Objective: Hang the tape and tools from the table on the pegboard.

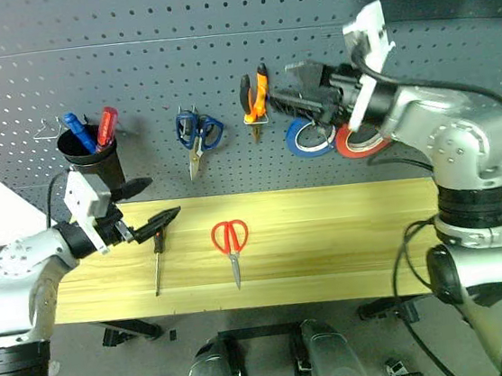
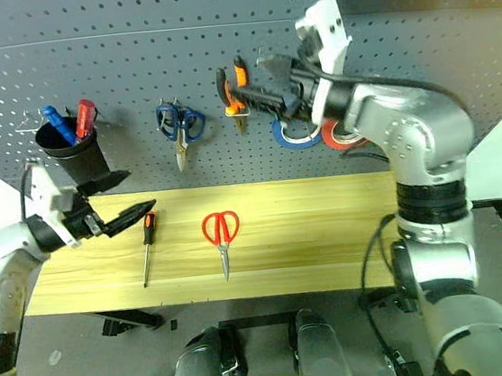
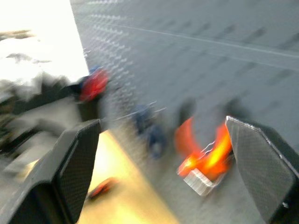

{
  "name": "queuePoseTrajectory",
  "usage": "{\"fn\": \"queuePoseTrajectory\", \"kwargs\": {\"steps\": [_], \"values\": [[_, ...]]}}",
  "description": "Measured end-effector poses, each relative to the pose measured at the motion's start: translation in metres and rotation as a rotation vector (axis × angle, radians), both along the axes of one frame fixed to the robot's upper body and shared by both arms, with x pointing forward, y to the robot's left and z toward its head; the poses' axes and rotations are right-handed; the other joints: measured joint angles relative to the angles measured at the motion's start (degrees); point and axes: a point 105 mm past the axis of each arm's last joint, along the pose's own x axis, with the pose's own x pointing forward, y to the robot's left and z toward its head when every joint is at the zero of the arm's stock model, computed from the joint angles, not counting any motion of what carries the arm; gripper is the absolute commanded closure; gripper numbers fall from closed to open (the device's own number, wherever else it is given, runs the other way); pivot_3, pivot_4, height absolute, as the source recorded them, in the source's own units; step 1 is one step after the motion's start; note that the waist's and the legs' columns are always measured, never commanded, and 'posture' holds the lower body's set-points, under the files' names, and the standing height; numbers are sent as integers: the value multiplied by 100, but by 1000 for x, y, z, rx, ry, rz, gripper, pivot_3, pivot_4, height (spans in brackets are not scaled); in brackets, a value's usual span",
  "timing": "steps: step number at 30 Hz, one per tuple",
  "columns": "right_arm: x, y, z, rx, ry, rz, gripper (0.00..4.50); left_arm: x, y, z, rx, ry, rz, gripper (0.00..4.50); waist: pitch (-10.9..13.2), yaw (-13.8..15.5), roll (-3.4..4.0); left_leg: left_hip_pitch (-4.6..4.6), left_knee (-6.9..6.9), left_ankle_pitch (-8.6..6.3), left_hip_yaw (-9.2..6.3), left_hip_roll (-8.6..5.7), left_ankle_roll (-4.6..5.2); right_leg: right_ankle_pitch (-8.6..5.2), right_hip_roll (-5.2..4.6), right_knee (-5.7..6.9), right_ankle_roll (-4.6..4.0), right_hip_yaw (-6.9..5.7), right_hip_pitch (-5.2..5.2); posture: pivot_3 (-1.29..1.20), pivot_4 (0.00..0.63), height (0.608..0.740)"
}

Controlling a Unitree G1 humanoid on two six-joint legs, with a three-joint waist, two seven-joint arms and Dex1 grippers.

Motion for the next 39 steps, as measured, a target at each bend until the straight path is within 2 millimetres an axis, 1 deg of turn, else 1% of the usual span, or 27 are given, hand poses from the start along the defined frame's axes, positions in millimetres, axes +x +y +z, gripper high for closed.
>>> {"fn": "queuePoseTrajectory", "kwargs": {"steps": [3,6,9,11,12,14,16,19,23,27,32,35,39], "values": [[-22,2,-25,-95,75,154,19,3,-4,-14,-4,20,55,0,-1,12,-1,8,0,-15,-5,1,25,-1,0,0,-1,-2,10,-51,112,730],[-33,7,-49,-131,155,246,19,3,-11,-22,-6,35,79,0,-1,18,0,9,1,-17,-4,1,28,0,-2,0,-1,-1,10,-36,117,730],[-36,10,-63,-165,162,279,19,5,-19,-38,33,81,116,0,-1,44,1,11,2,-18,-4,0,29,0,-2,-2,-1,-2,14,-30,125,730],[-36,9,-77,-205,176,288,19,8,-29,-52,33,123,152,0,-1,88,0,14,5,-22,-4,-1,35,0,-3,-7,-1,-3,23,-29,129,730],[-37,6,-87,-237,192,300,19,9,-35,-58,21,149,169,0,-1,127,1,14,6,-24,-4,-2,38,0,-6,-9,-1,-3,23,-30,134,730],[-40,2,-104,-277,213,328,19,11,-47,-67,-3,183,207,0,-1,182,0,13,10,-27,-5,-4,43,0,-8,-11,0,-3,27,-31,141,730],[-36,-2,-116,-312,193,332,19,14,-55,-72,-17,213,266,0,-1,185,0,15,12,-28,-4,-5,46,0,-10,-12,0,-3,30,-30,149,730],[-23,-13,-131,-363,193,270,19,16,-64,-77,-17,246,336,0,1,185,1,20,12,-28,-7,-5,45,-1,-10,-12,0,-4,35,-31,169,730],[-6,-26,-148,-388,215,184,19,17,-66,-93,16,338,477,0,6,167,5,36,9,-29,-9,-4,46,-1,-9,-12,-1,-4,47,-44,196,730],[2,-33,-150,-388,172,168,19,11,-79,-102,27,443,504,0,65,171,11,71,9,-39,-9,-5,62,-3,-16,-17,-1,-4,79,-57,207,730],[18,-57,-148,-431,137,128,19,7,-89,-109,53,544,511,0,107,170,24,87,5,-41,-9,-6,64,-8,-23,-17,-6,-4,91,-69,217,730],[16,-59,-146,-437,109,171,19,5,-95,-112,54,590,505,0,128,158,24,89,2,-41,-9,-7,64,-9,-24,-17,-7,-4,91,-86,197,730],[11,-66,-151,-522,27,250,19,3,-100,-121,70,655,510,0,128,147,25,99,0,-41,-7,-7,63,-9,-22,-17,-6,-4,98,-97,187,730]]}}
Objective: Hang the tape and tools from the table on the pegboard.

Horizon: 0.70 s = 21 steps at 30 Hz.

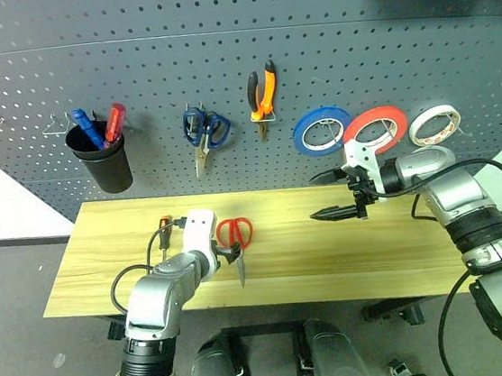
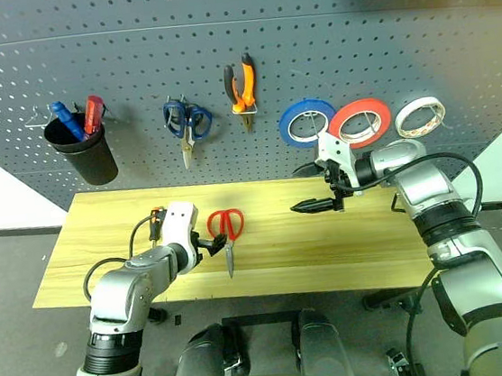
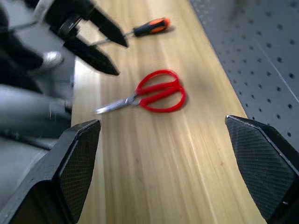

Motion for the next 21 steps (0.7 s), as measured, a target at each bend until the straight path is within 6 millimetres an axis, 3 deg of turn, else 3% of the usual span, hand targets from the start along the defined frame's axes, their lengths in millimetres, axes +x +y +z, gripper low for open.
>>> {"fn": "queuePoseTrajectory", "kwargs": {"steps": [4,12,21], "values": [[2,-7,-4,-33,-2,7,19,2,-8,-10,-3,69,16,0,0,0,0,0,0,0,1,-3,0,-1,-6,0,1,0,1,-117,183,730],[10,-10,6,-47,-38,11,19,0,-13,-31,68,195,47,0,2,-35,0,0,-1,-1,-1,1,-1,-1,-9,0,0,-2,0,-132,198,730],[11,-16,6,-50,-36,-14,19,-3,-26,-33,103,197,25,0,111,-115,12,1,-2,-1,-8,7,-1,-7,-22,0,-10,-3,2,-157,245,730]]}}
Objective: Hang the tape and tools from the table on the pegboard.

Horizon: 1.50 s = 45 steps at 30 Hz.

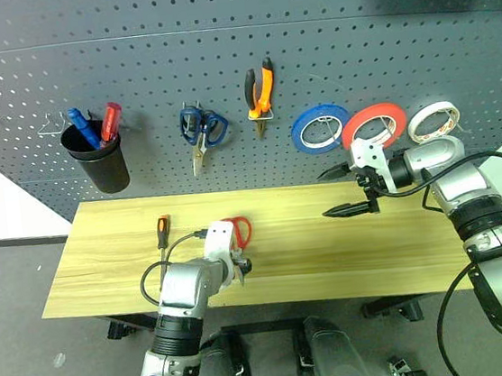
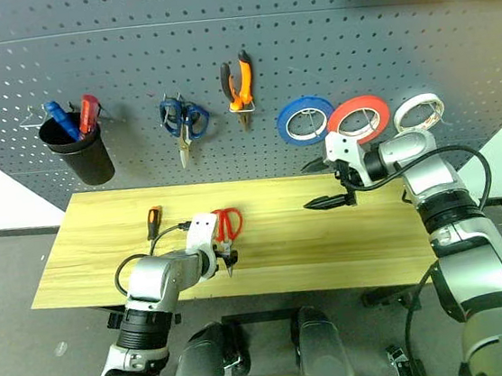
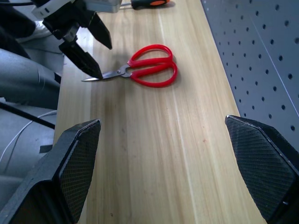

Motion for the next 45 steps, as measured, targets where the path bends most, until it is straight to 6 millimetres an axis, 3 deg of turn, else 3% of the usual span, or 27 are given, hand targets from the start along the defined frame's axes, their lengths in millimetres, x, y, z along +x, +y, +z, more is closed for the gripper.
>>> {"fn": "queuePoseTrajectory", "kwargs": {"steps": [6,21,31,43,45], "values": [[-6,-12,-3,-5,36,-26,19,-1,-3,0,24,16,9,0,149,-33,5,0,0,0,0,0,1,1,-3,0,1,1,0,-169,271,730],[-20,-5,-10,4,75,9,19,9,-6,10,115,-53,78,0,511,-28,2,4,1,1,0,-4,2,-4,-18,0,-8,2,1,-176,337,730],[-19,-5,-11,5,63,-8,19,11,-8,12,131,-49,83,0,549,-33,2,3,-2,-1,0,-6,1,-6,-20,-5,-7,2,-2,-200,340,730],[-21,-9,-12,7,54,-25,0,19,-10,17,138,-84,108,3912,617,-54,-1,3,-6,-9,-2,-6,-12,-8,-19,-7,-9,3,-7,-204,343,730],[-21,-9,-12,7,52,-26,0,20,-9,18,136,-86,113,4246,624,-54,1,3,-10,-9,-2,-6,-12,-8,-19,-11,-9,3,-8,-203,341,730]]}}
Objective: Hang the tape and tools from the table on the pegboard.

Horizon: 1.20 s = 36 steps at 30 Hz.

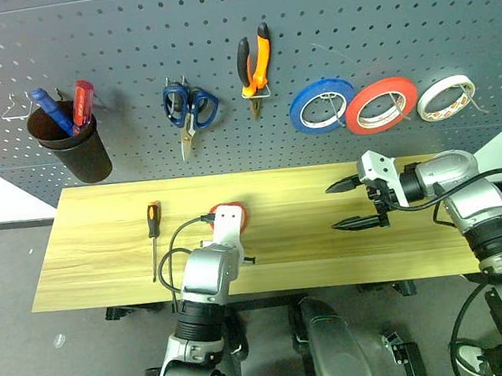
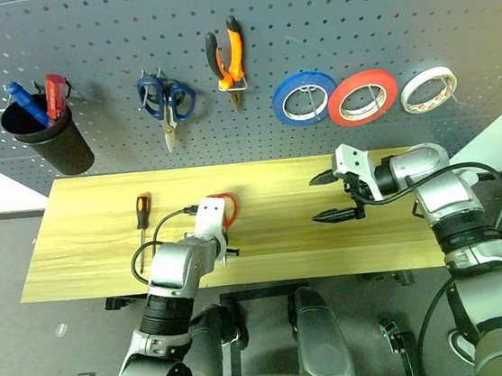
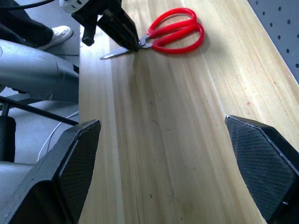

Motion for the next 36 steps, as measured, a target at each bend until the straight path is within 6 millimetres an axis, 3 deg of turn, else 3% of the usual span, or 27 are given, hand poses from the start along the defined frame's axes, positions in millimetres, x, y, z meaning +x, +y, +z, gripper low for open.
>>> {"fn": "queuePoseTrajectory", "kwargs": {"steps": [9,14,23,28,36], "values": [[0,0,0,2,-2,0,0,2,7,4,-9,-10,27,4246,41,-5,-6,-4,-3,-1,0,-1,-2,0,1,-2,1,0,-5,-170,329,730],[1,3,1,10,-3,7,0,-3,33,13,29,19,14,4246,78,-4,-6,-28,-9,6,1,1,5,9,7,-1,15,2,-27,-143,322,730],[3,20,14,48,-23,73,0,-21,70,56,72,-38,-137,4246,96,38,-9,-61,-9,11,-2,-1,-20,11,4,-10,21,-2,-45,-86,271,730],[0,27,25,83,-22,108,0,-37,84,70,78,-85,-248,4246,91,35,-6,-99,-4,31,-4,-3,-42,14,4,-7,24,-2,-79,-54,226,730],[3,40,50,170,-73,112,0,-53,88,90,10,-267,-309,4246,18,133,-11,-115,3,39,-3,-17,-41,18,24,-5,28,-4,-93,23,141,730]]}}
